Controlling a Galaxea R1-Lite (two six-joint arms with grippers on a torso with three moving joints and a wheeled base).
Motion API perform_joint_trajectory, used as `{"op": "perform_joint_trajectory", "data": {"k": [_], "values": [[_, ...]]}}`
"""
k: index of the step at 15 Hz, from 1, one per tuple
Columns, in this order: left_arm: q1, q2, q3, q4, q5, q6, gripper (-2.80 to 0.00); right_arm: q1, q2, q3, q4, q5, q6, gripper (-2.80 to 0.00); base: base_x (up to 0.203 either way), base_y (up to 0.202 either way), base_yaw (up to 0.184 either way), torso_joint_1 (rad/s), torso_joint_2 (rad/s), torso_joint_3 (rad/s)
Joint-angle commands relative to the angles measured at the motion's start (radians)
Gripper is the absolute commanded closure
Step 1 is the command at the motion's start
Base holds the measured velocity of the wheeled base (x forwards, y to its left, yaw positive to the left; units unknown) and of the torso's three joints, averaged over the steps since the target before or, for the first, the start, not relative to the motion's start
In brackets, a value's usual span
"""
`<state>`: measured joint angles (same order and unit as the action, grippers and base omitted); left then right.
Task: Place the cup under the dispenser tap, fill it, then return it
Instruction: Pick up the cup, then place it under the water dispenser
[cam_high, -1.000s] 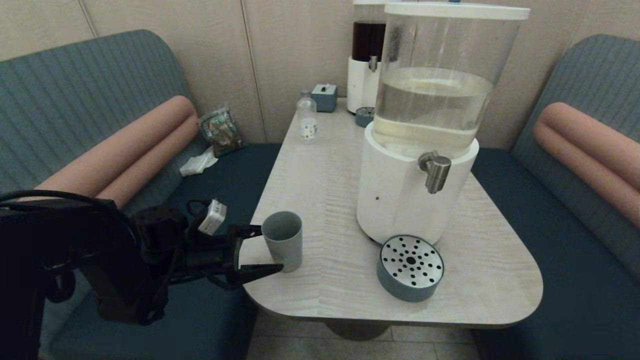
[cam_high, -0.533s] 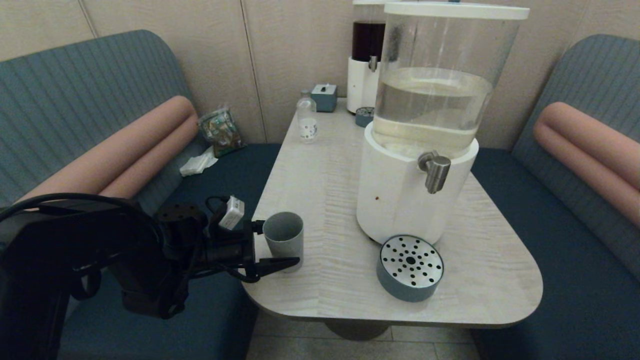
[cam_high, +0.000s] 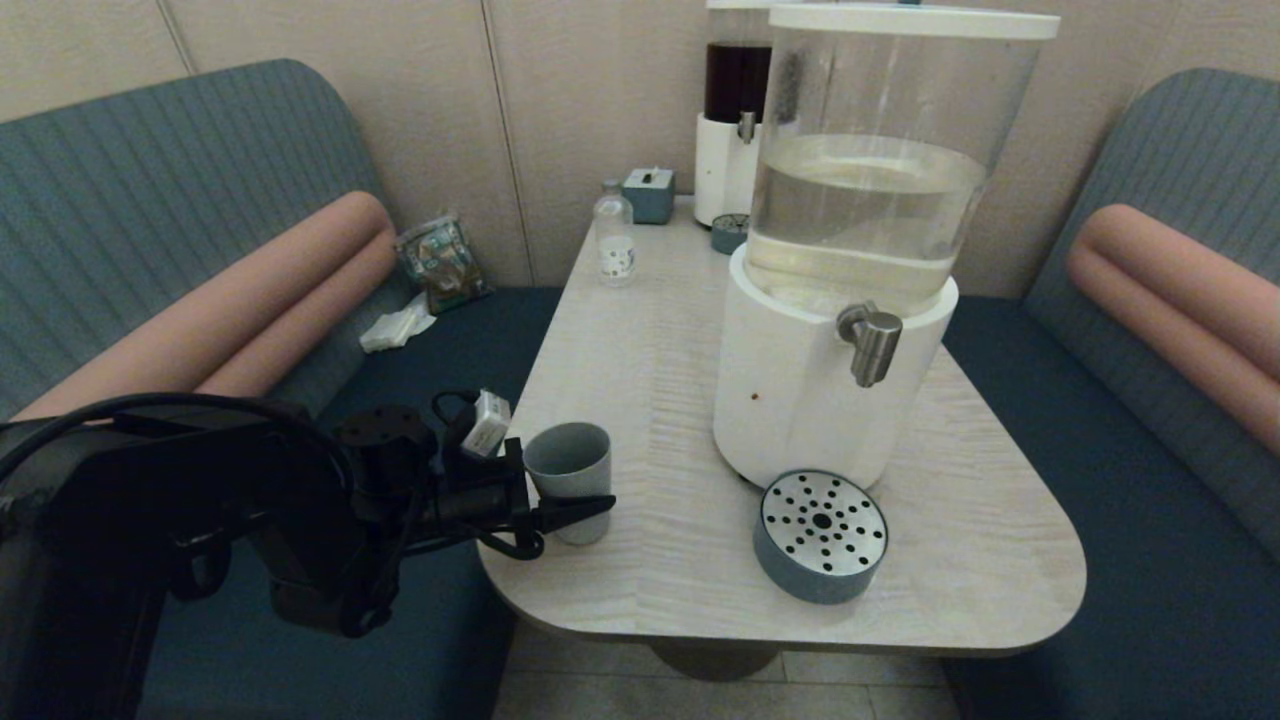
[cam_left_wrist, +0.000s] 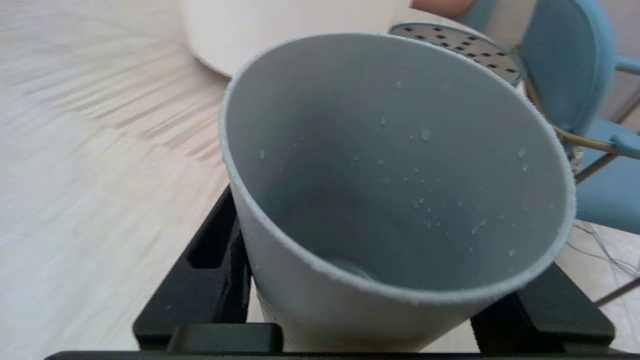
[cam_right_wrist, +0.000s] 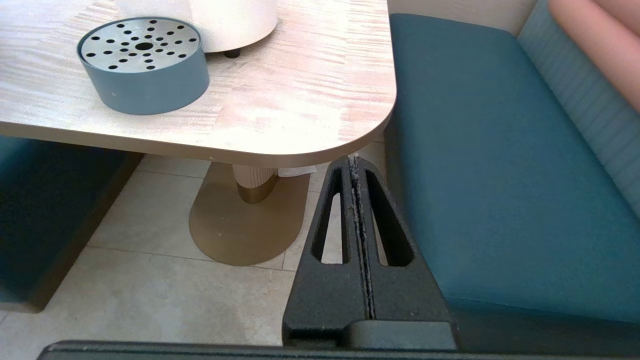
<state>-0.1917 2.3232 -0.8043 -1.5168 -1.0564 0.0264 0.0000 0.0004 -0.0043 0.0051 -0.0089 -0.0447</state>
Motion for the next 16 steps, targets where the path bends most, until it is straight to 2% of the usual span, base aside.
{"op": "perform_joint_trajectory", "data": {"k": [1,6,9,12,16], "values": [[-0.005,-0.014,0.004,-0.008,-0.005,-0.001,0.0,0.0,-0.005,0.0,-0.001,0.0,0.0,0.0,0.0,0.0,0.0,0.0,0.0,0.0],[-0.032,-0.15,0.059,-0.01,0.009,-0.016,0.0,0.0,-0.004,0.0,-0.001,-0.002,0.003,0.0,0.0,0.0,0.0,0.0,0.0,0.0],[-0.127,-0.196,0.056,-0.01,0.095,-0.03,0.0,0.0,-0.004,0.0,-0.001,-0.002,0.006,0.0,0.0,0.0,0.0,0.0,0.0,0.0],[-0.197,-0.188,0.0,-0.006,0.117,-0.064,0.0,-0.001,-0.004,0.0,0.0,-0.002,0.008,0.0,0.0,0.0,0.0,0.0,0.0,0.0],[-0.316,-0.134,-0.087,0.002,0.176,-0.077,0.0,0.0,-0.005,0.0,0.001,0.0,0.005,0.0,0.0,0.0,0.0,0.0,0.0,0.0]]}}
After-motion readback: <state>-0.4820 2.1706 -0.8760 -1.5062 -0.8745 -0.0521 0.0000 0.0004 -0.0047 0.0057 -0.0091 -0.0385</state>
